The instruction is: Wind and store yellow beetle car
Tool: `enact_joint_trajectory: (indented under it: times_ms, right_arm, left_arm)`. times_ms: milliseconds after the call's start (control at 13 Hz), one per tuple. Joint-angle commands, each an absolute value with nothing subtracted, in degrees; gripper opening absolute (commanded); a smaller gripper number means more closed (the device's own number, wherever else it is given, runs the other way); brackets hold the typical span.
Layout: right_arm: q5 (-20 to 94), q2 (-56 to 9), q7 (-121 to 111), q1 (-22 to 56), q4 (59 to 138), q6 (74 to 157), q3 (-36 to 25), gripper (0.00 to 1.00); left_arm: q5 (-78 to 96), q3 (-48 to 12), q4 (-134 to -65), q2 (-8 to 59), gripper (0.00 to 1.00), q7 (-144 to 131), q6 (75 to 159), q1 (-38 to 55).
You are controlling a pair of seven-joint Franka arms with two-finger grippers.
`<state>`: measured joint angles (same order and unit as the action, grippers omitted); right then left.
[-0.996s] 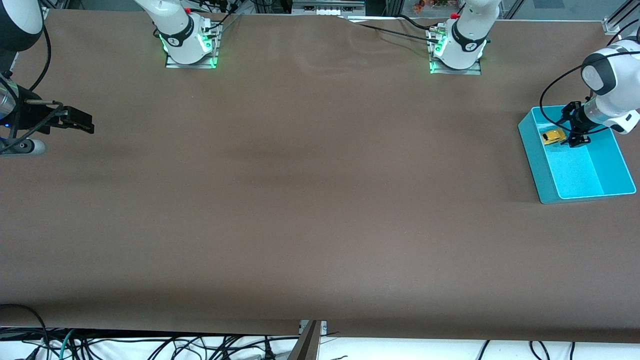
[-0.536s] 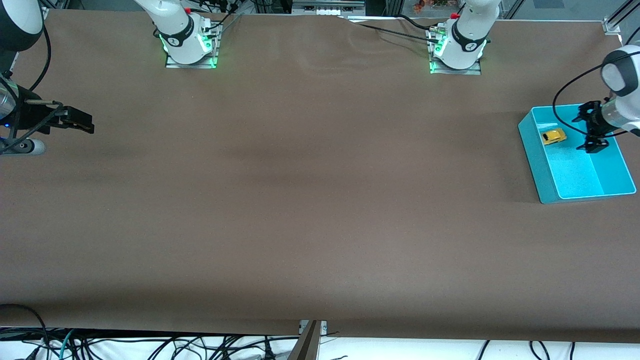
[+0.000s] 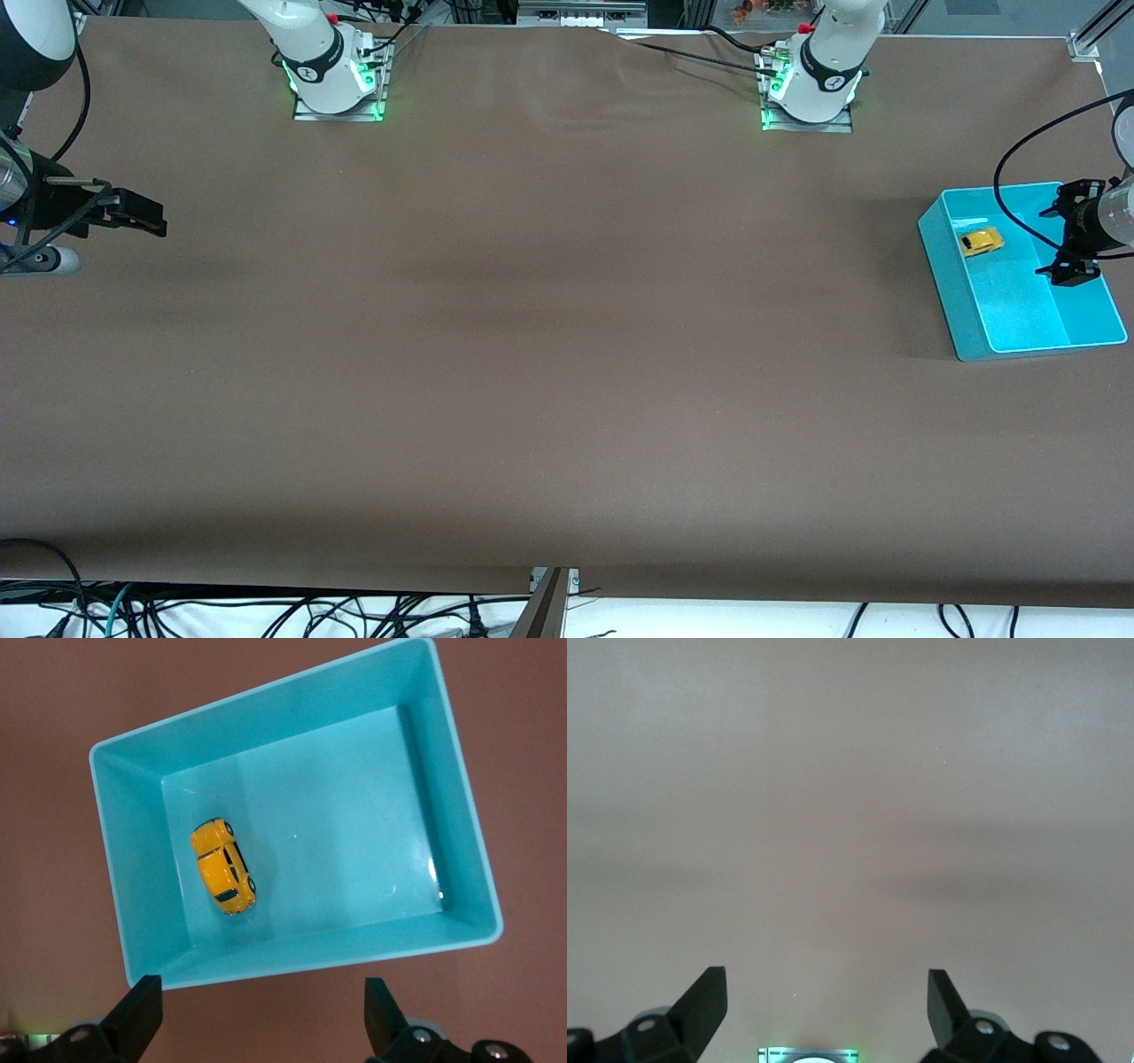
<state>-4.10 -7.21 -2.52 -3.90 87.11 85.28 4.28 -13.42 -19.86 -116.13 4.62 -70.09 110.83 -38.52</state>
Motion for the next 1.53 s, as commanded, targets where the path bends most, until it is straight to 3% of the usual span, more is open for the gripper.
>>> enact_joint_trajectory:
  times_ms: [0, 307, 690, 843, 1303, 1456]
  right_arm:
    - [-3.9, -7.5, -2.1, -4.3, 86.2, 85.2, 4.5, 1.00]
    - [-4.0, -7.9, -2.2, -4.1, 85.3, 85.3, 4.6, 1.00]
    - [-4.1, -7.9, -2.3, -4.1, 85.3, 85.3, 4.5, 1.00]
    - [-4.1, -8.0, -2.3, -4.1, 85.3, 85.3, 4.5, 1.00]
    - [-4.1, -7.9, -2.3, -4.2, 85.3, 85.3, 4.5, 1.00]
    - [-4.0, -7.9, -2.3, -4.3, 85.3, 85.3, 4.5, 1.00]
  left_arm:
    - [-9.7, -24.6, -109.9, 4.8, 1.00, -69.7, 105.6, -38.9]
    - [-6.5, -31.9, -96.5, 6.0, 1.00, -59.6, 96.0, -38.8]
    - [-3.0, -38.1, -91.9, 5.6, 1.00, -51.2, 93.2, -38.4]
    - [-2.4, -38.1, -88.6, 5.7, 1.00, -46.3, 92.4, -38.5]
    - [-2.5, -37.5, -88.1, 5.5, 1.00, -29.8, 92.2, -37.5]
    - [-2.2, -27.5, -88.2, 5.6, 1.00, -28.0, 93.5, -27.3]
